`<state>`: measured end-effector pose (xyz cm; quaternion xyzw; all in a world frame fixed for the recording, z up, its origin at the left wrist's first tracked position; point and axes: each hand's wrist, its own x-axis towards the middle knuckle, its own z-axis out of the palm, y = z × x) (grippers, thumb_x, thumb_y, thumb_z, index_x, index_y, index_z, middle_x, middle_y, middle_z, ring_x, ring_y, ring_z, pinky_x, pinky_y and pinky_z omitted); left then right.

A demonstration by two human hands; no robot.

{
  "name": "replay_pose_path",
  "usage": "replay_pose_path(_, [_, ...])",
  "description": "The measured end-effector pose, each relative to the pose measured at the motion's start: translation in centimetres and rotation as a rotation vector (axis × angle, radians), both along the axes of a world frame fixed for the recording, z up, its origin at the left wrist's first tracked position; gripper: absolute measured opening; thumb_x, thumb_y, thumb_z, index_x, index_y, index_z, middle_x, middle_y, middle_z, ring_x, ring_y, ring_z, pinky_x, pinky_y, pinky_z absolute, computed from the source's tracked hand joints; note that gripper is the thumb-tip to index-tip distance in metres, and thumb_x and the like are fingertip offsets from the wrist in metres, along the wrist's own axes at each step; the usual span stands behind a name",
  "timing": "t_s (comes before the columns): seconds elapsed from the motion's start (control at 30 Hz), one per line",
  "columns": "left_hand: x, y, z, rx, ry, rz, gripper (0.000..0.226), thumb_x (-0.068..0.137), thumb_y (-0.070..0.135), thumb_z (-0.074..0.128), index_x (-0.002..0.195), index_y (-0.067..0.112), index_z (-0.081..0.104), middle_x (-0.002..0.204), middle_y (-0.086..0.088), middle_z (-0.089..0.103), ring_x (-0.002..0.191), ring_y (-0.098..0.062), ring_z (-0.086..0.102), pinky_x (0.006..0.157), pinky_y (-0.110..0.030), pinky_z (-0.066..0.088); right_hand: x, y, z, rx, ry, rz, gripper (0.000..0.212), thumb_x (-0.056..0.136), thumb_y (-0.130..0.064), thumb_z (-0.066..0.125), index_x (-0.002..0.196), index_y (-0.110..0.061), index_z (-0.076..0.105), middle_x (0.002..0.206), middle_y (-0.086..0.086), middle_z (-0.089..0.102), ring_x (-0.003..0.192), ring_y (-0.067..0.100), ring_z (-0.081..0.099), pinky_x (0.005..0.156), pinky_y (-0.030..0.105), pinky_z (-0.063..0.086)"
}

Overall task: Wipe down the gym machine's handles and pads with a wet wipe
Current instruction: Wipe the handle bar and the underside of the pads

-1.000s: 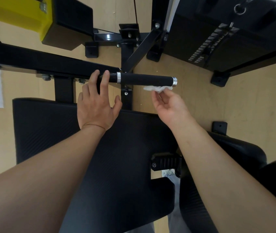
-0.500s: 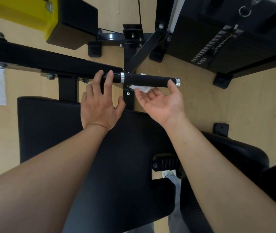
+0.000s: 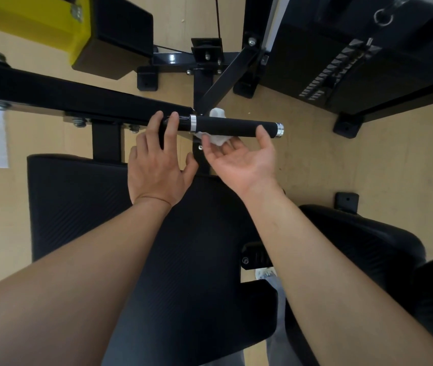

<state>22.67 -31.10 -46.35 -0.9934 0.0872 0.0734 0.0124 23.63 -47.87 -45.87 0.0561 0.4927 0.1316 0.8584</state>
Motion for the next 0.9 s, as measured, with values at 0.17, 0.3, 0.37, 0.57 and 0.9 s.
replay_pose_path(0.17, [0.1, 0.0, 0.0, -0.009, 0.002, 0.008, 0.075, 0.098, 0.048, 0.045, 0.16, 0.014, 0.021, 0.16, -0.019, 0.031, 0.119, -0.04, 0.051, 0.089, -0.048, 0.049, -0.1, -0.6, -0.9, -0.02, 0.007, -0.07, 0.06, 0.095, -0.053, 0.056, 0.134, -0.007, 0.059, 0.132, 0.022, 0.065, 0.127, 0.04, 0.056, 0.117, 0.053, 0.033])
replay_pose_path(0.3, [0.0, 0.0, 0.0, -0.004, -0.009, 0.013, 0.073, 0.099, 0.049, 0.046, 0.16, 0.014, 0.023, 0.16, -0.018, 0.032, 0.12, -0.039, 0.052, 0.09, -0.047, 0.049, 0.6, 1.9, -0.9, 0.023, -0.068, -0.011, 0.064, 0.095, -0.056, 0.053, 0.138, -0.008, 0.058, 0.137, 0.019, 0.063, 0.134, 0.036, 0.052, 0.121, 0.052, 0.024])
replay_pose_path(0.37, [0.0, 0.0, 0.0, -0.007, -0.009, 0.011, 0.073, 0.099, 0.047, 0.048, 0.159, 0.014, 0.023, 0.16, -0.018, 0.032, 0.121, -0.039, 0.052, 0.09, -0.047, 0.048, 0.5, 2.0, -0.9, 0.045, -0.084, 0.004, 0.066, 0.094, -0.056, 0.054, 0.138, -0.007, 0.057, 0.139, 0.02, 0.061, 0.135, 0.037, 0.051, 0.121, 0.052, 0.023])
replay_pose_path(0.57, [0.0, -0.1, 0.2, -0.006, 0.014, 0.016, 0.076, 0.096, 0.044, 0.048, 0.16, 0.015, 0.02, 0.16, -0.019, 0.03, 0.122, -0.039, 0.05, 0.091, -0.047, 0.048, -1.0, -1.4, -1.5, 0.022, -0.022, -0.116, 0.064, 0.093, -0.054, 0.057, 0.137, -0.007, 0.056, 0.135, 0.023, 0.062, 0.129, 0.042, 0.055, 0.116, 0.055, 0.033])
replay_pose_path(0.9, [-0.1, -0.1, 0.3, -0.011, 0.024, 0.008, 0.077, 0.097, 0.042, 0.054, 0.16, 0.014, 0.022, 0.162, -0.019, 0.029, 0.125, -0.04, 0.051, 0.094, -0.048, 0.049, -1.5, 1.4, 0.7, 0.137, -0.092, -0.007, 0.067, 0.096, -0.048, 0.058, 0.143, -0.001, 0.048, 0.144, 0.029, 0.053, 0.139, 0.045, 0.045, 0.119, 0.058, 0.03])
